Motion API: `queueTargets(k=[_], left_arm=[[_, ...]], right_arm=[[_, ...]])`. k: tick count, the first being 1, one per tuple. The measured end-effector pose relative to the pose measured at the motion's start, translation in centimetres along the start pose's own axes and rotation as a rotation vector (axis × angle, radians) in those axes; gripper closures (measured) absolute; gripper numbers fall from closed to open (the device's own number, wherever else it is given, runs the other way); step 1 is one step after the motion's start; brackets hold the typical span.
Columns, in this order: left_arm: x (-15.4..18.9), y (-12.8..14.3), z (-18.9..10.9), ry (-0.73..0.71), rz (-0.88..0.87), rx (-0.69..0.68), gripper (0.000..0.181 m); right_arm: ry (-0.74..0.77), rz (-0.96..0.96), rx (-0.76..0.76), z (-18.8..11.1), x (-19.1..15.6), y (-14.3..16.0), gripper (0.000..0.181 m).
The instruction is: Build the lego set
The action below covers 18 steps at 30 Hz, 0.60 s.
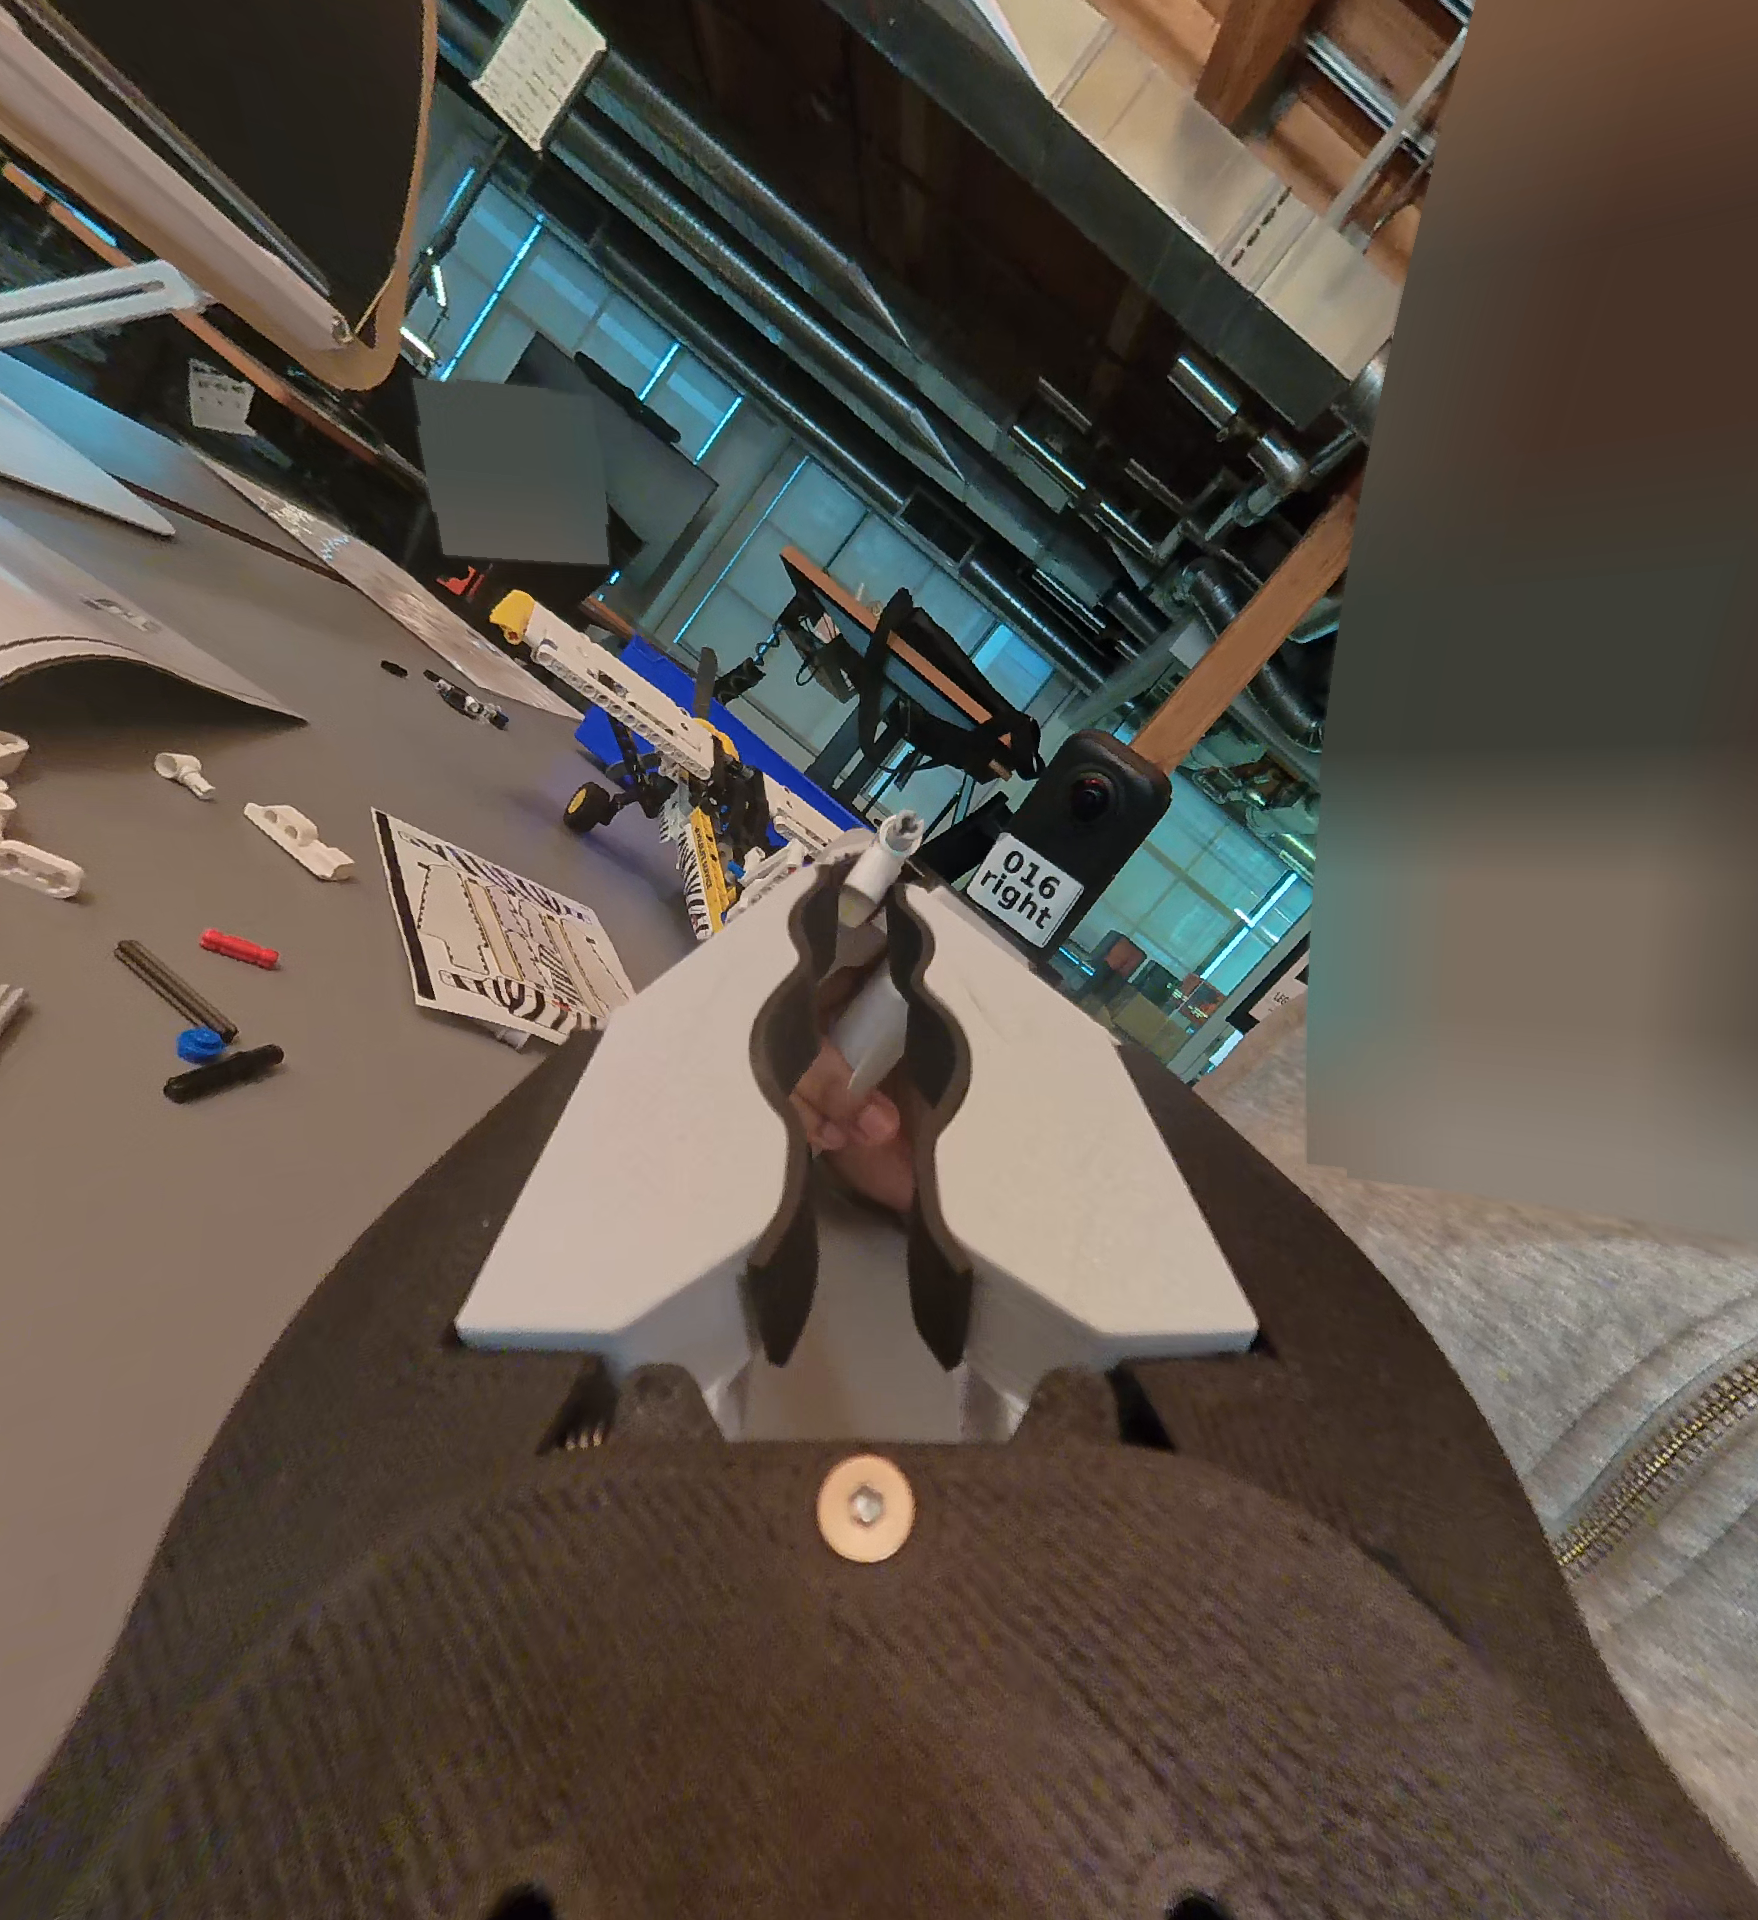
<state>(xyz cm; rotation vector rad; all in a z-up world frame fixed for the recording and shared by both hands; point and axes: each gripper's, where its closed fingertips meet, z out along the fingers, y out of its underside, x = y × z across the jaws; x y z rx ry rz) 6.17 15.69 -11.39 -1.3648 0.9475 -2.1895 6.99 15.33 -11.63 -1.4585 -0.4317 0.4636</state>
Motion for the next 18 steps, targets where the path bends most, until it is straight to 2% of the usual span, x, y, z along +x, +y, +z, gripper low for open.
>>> queueTargets(k=[1, 18], left_arm=[[0.0, 0.03, 0.01, 0.002, -0.006, -0.001, 0.174], [0.02, 0.55, 0.18, 0.014, -0.029, -0.032, 0.176]], right_arm=[[0.0, 0.003, 0.003, -0.02, 0.04, -0.04, 0.172], [0.004, 0.049, 0.046, -0.35, 0.46, -0.49, 0.168]])
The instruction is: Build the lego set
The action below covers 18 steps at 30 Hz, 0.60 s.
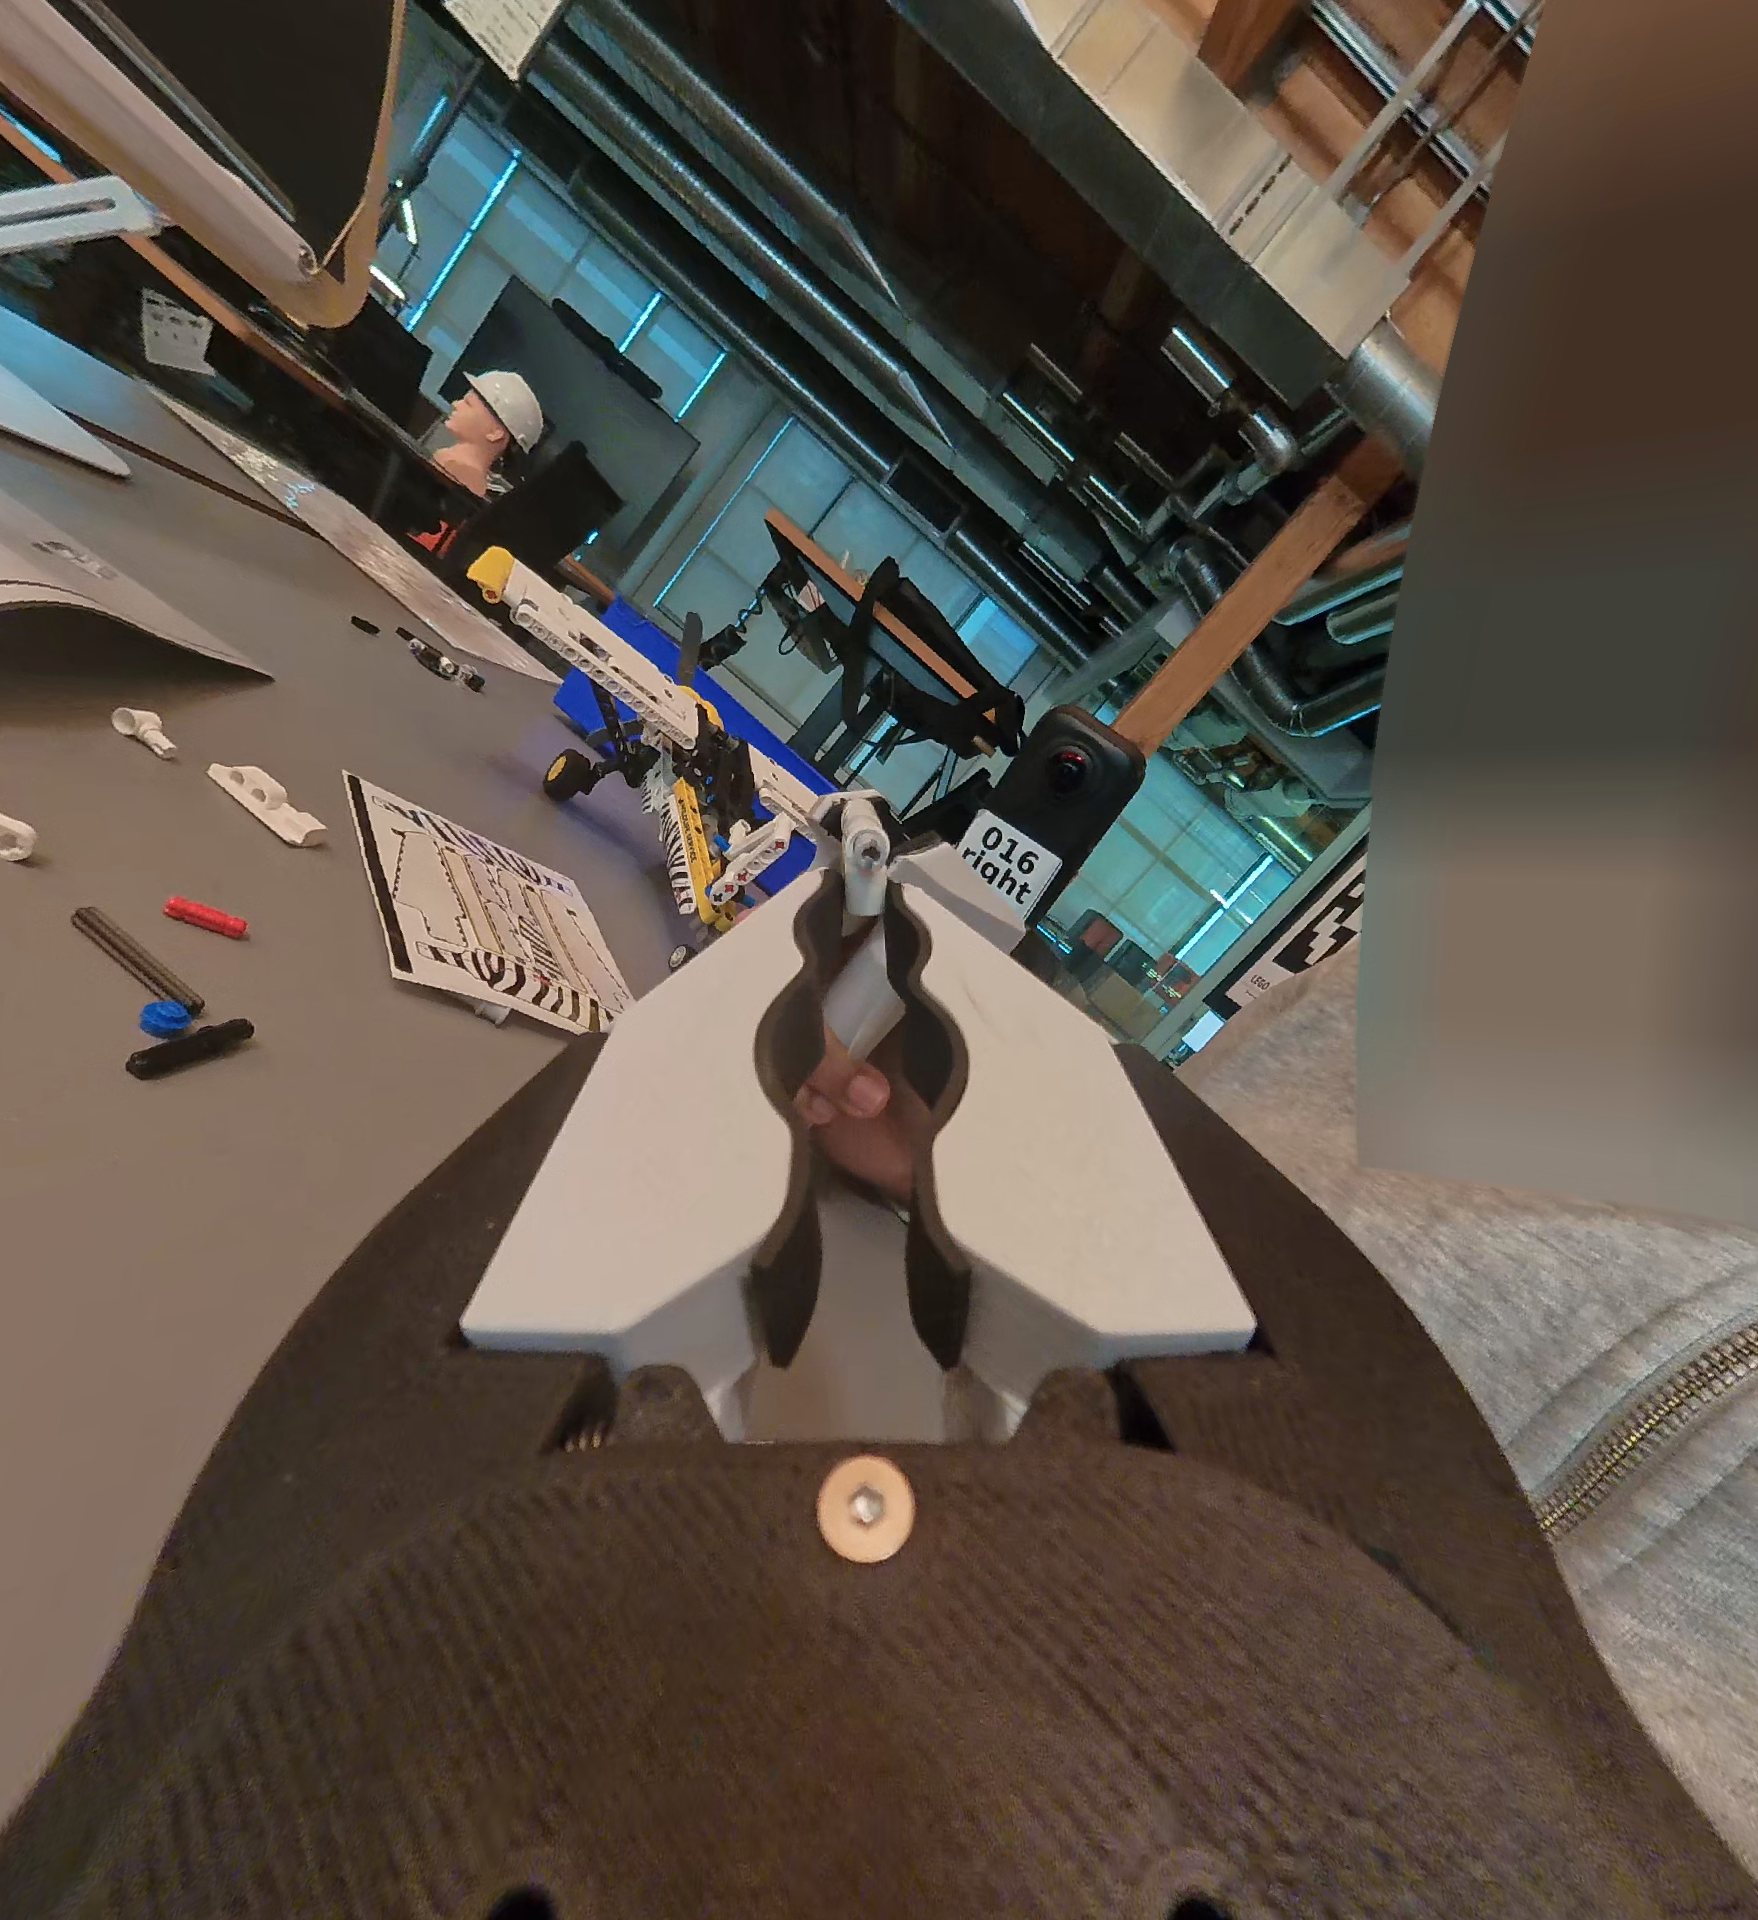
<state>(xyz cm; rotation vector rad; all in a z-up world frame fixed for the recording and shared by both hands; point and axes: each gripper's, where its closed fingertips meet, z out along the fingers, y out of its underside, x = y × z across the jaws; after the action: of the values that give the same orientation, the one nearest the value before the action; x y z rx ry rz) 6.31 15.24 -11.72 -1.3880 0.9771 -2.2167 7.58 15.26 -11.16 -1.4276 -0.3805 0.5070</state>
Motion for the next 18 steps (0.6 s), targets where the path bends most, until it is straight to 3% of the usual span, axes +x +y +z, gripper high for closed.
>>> queueTargets(k=[10, 18], left_arm=[[0.39, 0.17, 0.16, 0.019, 0.013, -0.011, 0.176], [0.02, -0.24, -0.06, 0.004, -0.001, 0.018, 0.174]], right_arm=[[-0.04, 0.012, -0.011, 0.27, -0.65, 0.22, 0.164], [-0.039, -0.015, -0.014, 0.16, -0.9, 0.26, 0.175]])
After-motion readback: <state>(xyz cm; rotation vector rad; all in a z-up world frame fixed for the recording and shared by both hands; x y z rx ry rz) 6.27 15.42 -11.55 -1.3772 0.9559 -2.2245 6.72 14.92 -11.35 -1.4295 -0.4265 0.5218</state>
